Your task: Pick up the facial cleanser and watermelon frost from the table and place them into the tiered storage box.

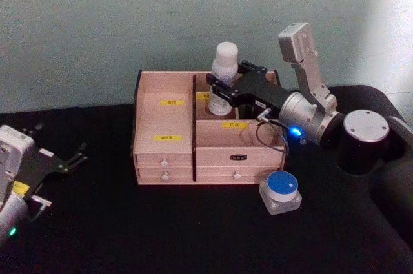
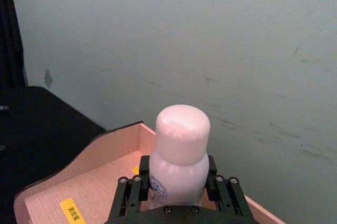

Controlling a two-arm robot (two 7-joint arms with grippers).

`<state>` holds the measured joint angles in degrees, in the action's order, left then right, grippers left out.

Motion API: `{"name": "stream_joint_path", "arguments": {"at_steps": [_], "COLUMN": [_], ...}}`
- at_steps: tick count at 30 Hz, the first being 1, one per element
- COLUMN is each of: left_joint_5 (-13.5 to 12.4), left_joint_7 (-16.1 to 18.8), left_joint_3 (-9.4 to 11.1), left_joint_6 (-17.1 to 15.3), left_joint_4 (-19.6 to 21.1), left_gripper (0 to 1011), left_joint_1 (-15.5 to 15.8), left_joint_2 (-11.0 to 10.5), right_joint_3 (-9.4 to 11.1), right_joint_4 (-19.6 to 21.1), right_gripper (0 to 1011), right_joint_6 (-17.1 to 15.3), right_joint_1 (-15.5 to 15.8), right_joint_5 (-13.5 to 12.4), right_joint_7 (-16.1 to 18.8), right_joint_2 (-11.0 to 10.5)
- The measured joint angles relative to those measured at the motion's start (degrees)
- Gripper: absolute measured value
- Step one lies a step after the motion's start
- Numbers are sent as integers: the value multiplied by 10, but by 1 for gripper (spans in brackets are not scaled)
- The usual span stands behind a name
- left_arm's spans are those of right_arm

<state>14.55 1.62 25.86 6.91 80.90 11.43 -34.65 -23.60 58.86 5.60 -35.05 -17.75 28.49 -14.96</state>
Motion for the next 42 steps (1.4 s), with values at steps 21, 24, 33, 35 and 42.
{"name": "stream_joint_path", "arguments": {"at_steps": [21,24,33,35,42], "left_joint_5": [0,0,0,0,0], "left_joint_7": [0,0,0,0,0], "left_joint_3": [0,0,0,0,0], "left_joint_6": [0,0,0,0,0], "left_joint_4": [0,0,0,0,0], "left_gripper": [1001,1001,1001,1001,1001], "left_joint_1": [0,0,0,0,0], "left_joint_2": [0,0,0,0,0], "right_joint_3": [-4,-5,-8,-9,-9], "right_joint_4": [-66,-73,-83,-83,-83], "right_gripper": [590,591,590,590,591], "right_joint_6": [-1,-4,-15,-17,-18], "right_joint_1": [-19,-21,-23,-23,-23], "right_joint_5": [21,25,37,39,40], "right_joint_7": [13,13,9,8,8], "right_joint_2": [19,21,22,22,22]}}
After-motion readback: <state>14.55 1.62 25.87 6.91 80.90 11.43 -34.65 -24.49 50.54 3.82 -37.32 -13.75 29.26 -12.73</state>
